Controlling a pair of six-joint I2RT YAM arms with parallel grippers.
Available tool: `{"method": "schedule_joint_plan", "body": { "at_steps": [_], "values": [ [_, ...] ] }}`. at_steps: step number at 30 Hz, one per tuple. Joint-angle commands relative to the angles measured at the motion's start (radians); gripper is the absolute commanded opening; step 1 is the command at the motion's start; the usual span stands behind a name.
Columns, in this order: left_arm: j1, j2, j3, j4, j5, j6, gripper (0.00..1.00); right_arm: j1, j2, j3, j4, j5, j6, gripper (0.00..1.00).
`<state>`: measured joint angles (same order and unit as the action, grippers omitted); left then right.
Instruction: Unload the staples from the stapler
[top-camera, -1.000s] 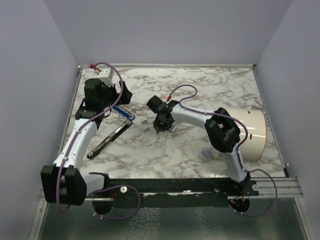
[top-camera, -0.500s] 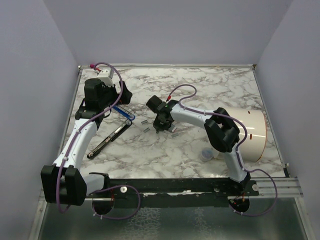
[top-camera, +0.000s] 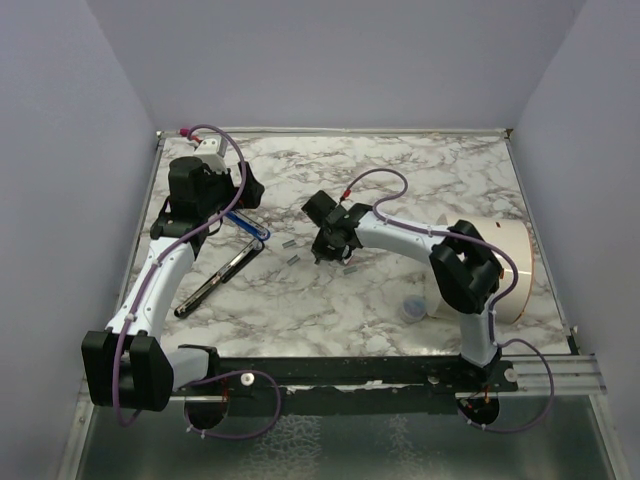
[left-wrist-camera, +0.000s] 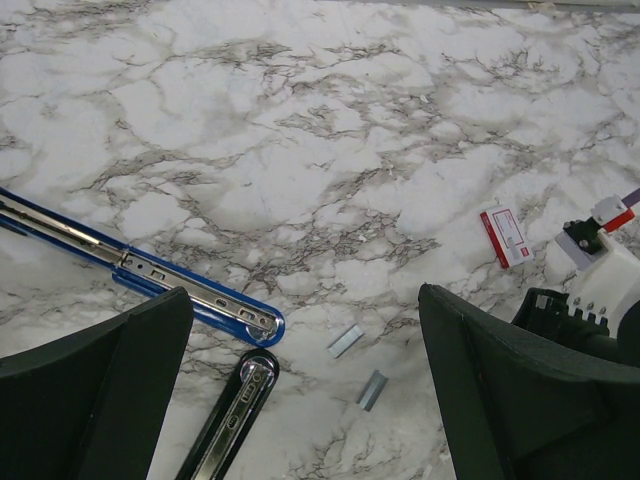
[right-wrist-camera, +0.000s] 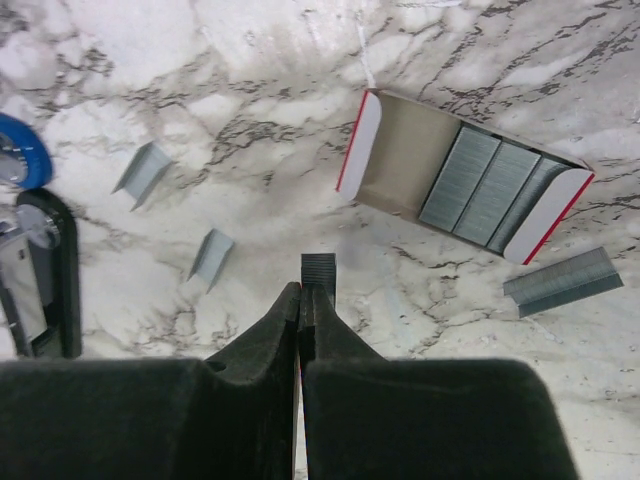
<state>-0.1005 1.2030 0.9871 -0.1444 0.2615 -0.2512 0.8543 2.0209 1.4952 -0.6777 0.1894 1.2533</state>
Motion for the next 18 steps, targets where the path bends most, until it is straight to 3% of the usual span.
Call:
{"method": "schedule_joint_plan", "body": {
  "at_steps": [1,18],
  "values": [
    [-0.006,-0.024,0.026,0.009,-0.012,0.012,0.98,-0.004,-0.065,-0.021,0.082,0.039,0.023,0.01],
    [-0.01,-0.016,0.028,0.008,-0.01,0.012,0.98,-0.093,-0.055,-0.01,0.007,0.119,0.092,0.01]
  ]
}}
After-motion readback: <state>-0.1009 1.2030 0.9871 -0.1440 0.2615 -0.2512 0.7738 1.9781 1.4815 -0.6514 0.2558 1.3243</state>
